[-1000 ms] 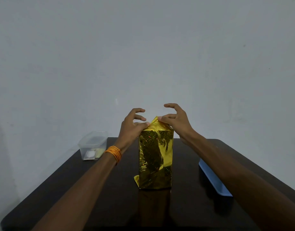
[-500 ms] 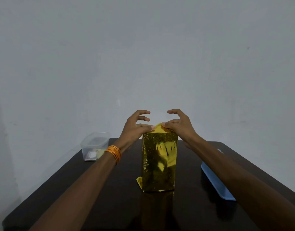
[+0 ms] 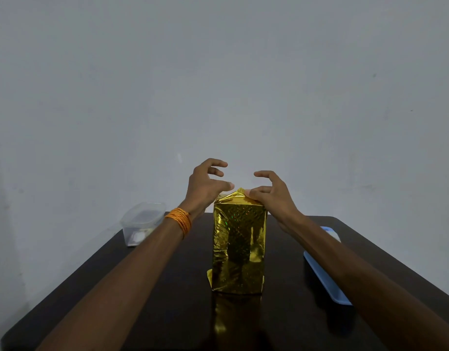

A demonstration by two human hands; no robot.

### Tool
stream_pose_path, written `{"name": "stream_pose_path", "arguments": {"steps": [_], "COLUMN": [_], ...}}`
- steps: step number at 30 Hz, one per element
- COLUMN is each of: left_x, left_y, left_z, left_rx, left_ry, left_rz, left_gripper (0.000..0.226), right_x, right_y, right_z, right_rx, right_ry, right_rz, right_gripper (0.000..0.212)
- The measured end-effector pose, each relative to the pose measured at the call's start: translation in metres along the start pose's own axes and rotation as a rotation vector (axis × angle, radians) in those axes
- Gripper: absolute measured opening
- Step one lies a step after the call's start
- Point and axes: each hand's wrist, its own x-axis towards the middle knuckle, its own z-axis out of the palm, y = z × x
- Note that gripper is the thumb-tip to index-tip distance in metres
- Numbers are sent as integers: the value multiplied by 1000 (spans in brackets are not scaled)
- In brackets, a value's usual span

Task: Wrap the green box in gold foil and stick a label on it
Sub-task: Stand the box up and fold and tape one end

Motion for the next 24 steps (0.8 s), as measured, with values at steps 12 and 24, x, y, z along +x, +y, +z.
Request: {"name": "stream_pose_path", "arguments": {"steps": [12,24], "left_x": [-7,-13], "left_y": [-4,-13], "left_z": [6,10], "left_rx": [168,-79], "left_ry": [-154,-85], "left_rz": [-106,-242], "left_gripper": [9,20], "right_x": [2,15], "right_y": [4,3], "right_z": [1,-1], "right_rx": [35,168], "right_ry": [15,-38], "right_rz": [25,261], "right_gripper": [56,77]}}
